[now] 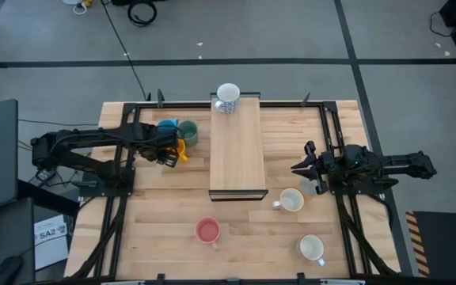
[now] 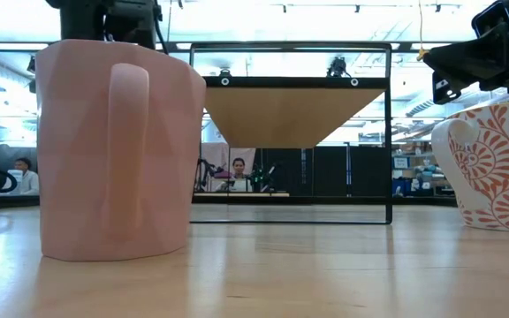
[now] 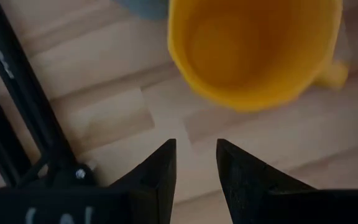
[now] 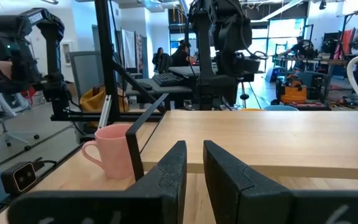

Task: Place coffee mugs
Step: Put the yellow mug on the shelf

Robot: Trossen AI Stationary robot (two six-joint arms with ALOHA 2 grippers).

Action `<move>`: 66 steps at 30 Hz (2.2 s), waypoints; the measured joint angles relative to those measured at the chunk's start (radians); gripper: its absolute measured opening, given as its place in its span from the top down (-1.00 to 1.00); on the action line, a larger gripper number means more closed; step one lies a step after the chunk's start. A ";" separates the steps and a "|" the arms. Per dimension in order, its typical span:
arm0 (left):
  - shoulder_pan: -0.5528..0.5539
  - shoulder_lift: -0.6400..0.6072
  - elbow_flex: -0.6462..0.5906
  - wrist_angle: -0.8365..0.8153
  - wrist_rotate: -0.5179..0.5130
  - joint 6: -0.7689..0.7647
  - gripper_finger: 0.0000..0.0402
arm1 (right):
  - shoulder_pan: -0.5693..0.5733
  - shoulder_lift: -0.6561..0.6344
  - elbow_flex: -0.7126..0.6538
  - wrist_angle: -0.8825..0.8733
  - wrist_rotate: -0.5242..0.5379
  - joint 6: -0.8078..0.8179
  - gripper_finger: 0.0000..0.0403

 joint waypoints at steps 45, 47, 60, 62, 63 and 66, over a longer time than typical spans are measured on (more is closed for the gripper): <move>0.040 0.048 -0.171 0.247 -0.146 -0.111 0.45 | 0.000 0.000 0.000 -0.001 0.000 0.000 0.70; 0.040 0.048 -0.171 0.247 -0.145 -0.088 0.52 | 0.000 0.000 0.000 -0.002 0.000 0.000 0.70; 0.040 0.047 -0.165 0.259 -0.144 -0.012 0.82 | 0.000 0.000 0.000 -0.001 0.000 0.000 0.70; 0.040 0.048 -0.156 0.255 -0.136 0.033 0.80 | 0.000 0.000 0.000 -0.001 0.000 0.000 0.70; 0.040 0.048 -0.149 0.252 -0.126 0.056 0.80 | 0.000 0.000 0.000 -0.001 0.000 0.000 0.70; 0.039 0.049 -0.124 0.244 -0.087 0.122 0.83 | 0.000 0.000 0.000 -0.001 0.000 0.000 0.70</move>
